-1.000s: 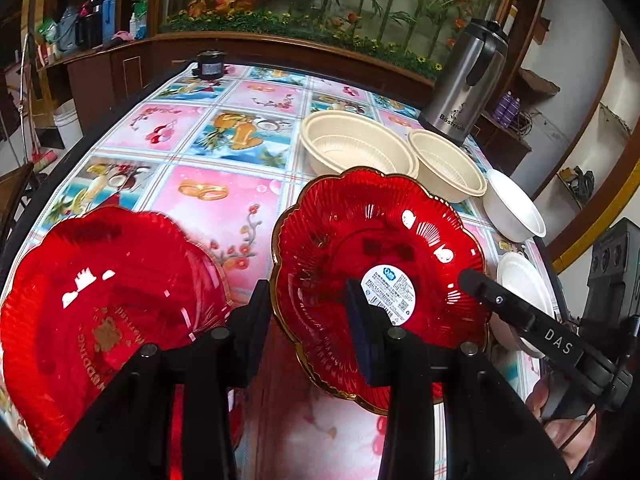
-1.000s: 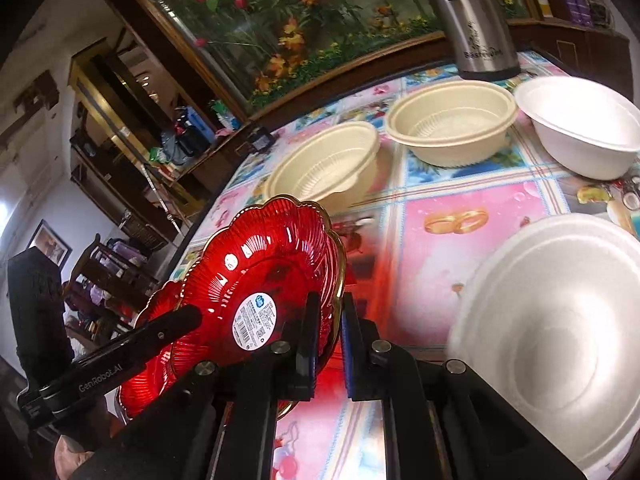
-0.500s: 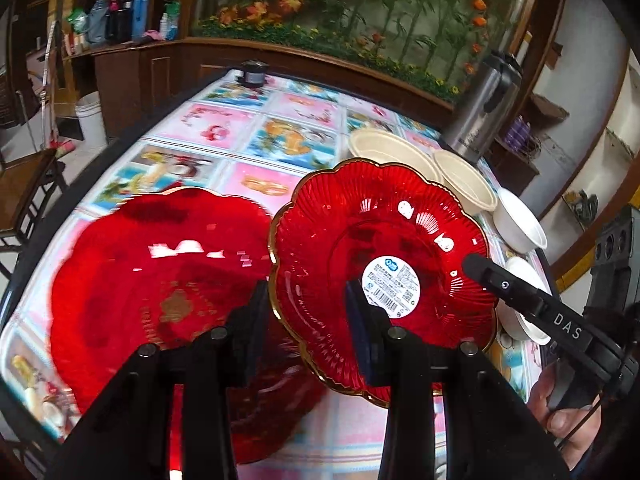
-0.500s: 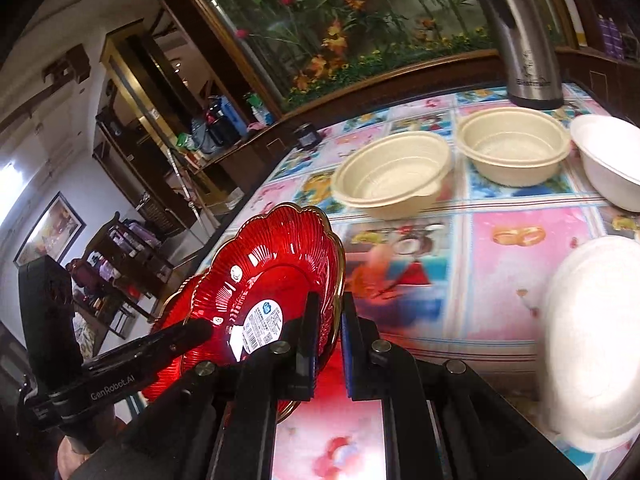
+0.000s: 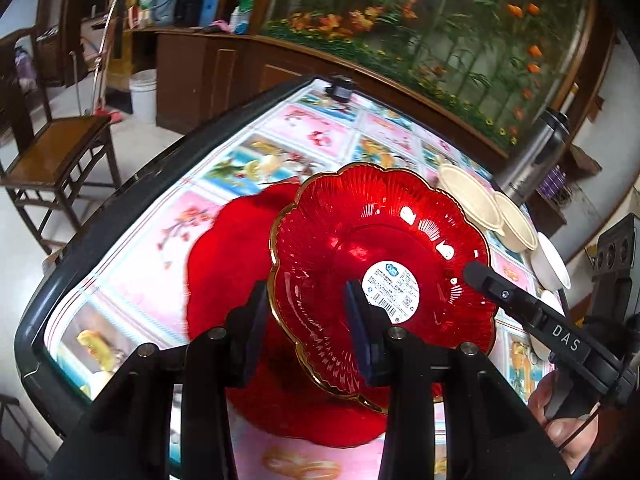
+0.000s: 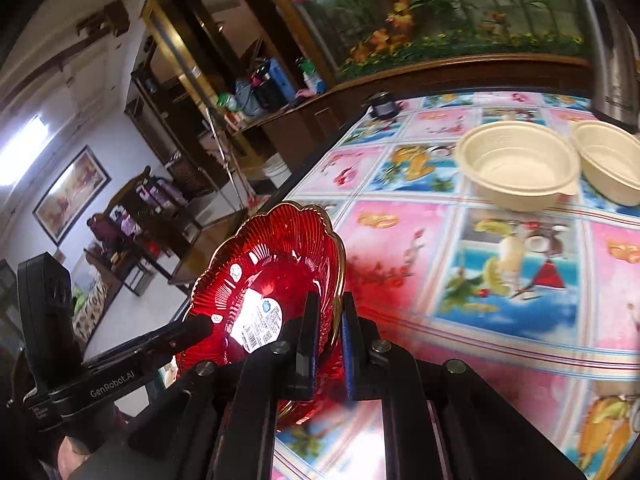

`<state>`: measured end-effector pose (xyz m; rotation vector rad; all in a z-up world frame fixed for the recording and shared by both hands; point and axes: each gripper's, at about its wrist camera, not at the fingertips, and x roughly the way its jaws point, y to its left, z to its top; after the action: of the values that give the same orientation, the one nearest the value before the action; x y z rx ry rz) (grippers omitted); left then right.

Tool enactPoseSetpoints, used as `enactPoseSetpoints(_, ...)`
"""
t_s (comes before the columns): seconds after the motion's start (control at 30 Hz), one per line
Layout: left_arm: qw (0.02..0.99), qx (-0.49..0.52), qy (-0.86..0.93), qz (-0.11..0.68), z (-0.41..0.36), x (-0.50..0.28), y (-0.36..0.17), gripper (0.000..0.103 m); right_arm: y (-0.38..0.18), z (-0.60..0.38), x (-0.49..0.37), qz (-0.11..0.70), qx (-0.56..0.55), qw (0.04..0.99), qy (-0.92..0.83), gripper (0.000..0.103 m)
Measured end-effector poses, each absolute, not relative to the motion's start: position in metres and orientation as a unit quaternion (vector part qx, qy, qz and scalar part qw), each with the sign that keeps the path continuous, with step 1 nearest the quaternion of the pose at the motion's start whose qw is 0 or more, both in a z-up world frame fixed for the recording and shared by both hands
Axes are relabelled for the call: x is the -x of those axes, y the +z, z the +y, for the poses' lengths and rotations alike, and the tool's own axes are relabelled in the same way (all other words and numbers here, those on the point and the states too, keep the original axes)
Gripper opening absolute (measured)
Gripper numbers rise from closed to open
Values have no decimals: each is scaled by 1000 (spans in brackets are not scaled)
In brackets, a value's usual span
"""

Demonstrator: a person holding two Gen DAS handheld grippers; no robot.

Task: Organize plates and bowls
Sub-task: 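Carry the small red plate over the large red plate and lower it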

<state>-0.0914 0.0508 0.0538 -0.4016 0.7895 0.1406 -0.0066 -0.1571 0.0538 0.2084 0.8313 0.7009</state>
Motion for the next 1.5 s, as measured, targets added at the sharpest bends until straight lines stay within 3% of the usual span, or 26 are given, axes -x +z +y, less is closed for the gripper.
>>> enactPoseSetpoints(0.57, 895, 203, 76, 390, 70, 93, 30, 35, 31, -121, 5, 420, -61, 844, 328, 9)
enactPoseSetpoints(1.37, 896, 158, 92, 404, 53, 83, 32, 35, 31, -132, 4, 410, -55, 855, 314, 9)
enactPoseSetpoints(1.5, 895, 146, 105, 409, 54, 90, 38, 38, 31, -125, 9, 404, -36, 856, 319, 9)
